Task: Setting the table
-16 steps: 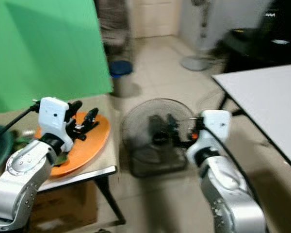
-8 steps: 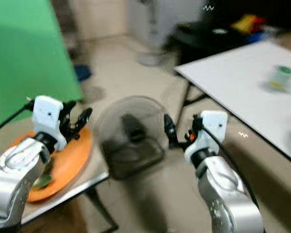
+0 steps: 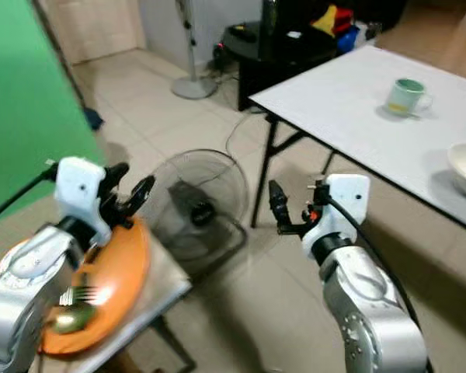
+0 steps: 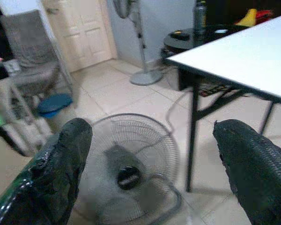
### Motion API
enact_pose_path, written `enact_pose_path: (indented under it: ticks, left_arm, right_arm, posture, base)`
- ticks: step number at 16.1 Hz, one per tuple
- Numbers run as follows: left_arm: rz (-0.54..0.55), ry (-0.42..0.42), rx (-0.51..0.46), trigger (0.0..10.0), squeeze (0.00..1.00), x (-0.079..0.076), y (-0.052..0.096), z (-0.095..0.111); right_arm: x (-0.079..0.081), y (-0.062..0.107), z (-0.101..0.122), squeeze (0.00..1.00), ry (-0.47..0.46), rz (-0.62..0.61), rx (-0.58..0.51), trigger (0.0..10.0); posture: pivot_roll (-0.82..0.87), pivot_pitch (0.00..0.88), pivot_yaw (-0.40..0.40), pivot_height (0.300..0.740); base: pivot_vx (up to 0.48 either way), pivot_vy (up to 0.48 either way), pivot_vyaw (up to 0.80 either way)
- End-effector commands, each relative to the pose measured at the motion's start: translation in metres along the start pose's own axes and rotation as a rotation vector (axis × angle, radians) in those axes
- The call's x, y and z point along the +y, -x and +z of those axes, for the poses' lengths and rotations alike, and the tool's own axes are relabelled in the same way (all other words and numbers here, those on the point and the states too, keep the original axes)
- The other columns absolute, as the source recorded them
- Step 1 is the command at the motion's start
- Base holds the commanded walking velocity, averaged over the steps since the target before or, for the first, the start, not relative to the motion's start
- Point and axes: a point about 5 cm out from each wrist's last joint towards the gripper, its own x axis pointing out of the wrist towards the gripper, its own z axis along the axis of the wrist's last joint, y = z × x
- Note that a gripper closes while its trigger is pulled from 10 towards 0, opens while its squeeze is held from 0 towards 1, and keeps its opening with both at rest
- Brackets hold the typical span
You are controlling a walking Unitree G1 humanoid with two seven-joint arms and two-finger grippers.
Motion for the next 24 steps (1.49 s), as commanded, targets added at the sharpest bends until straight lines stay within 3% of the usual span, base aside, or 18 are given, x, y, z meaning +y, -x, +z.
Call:
enact_pose_path:
  ticks: [1, 8, 19, 24]
  left_arm:
    - [0.016, -0.008, 0.011, 10.0, 0.00, 0.005, 0.004, 0.000]
    - [0.018, -0.010, 0.015, 10.0, 0.00, 0.003, 0.005, 0.002]
    - [-0.017, -0.003, -0.017, 10.0, 0.00, 0.000, -0.006, 0.009]
    - [-0.020, 0.005, -0.021, 10.0, 0.00, 0.000, -0.007, 0.009]
  right_arm:
    - [0.007, -0.002, 0.001, 0.00, -0.015, 0.044, -0.001, 10.0]
    - [0.006, -0.003, -0.001, 0.00, -0.021, 0.047, 0.008, 10.0]
    - [0.005, 0.001, -0.002, 0.00, -0.042, 0.020, -0.002, 10.0]
    - [0.005, 0.000, -0.001, 0.00, -0.041, 0.021, -0.003, 10.0]
  posture:
    - [0.10, 0.000, 0.040, 0.740]
    - [0.11, 0.000, 0.040, 0.740]
    - [0.08, 0.000, 0.076, 0.740]
    - [0.08, 0.000, 0.075, 0.740]
  base:
    - [0.000, 0.386, 0.00]
    - [0.000, 0.381, 0.00]
    - [0.000, 0.000, 0.00]
    - [-0.302, 0.000, 0.00]
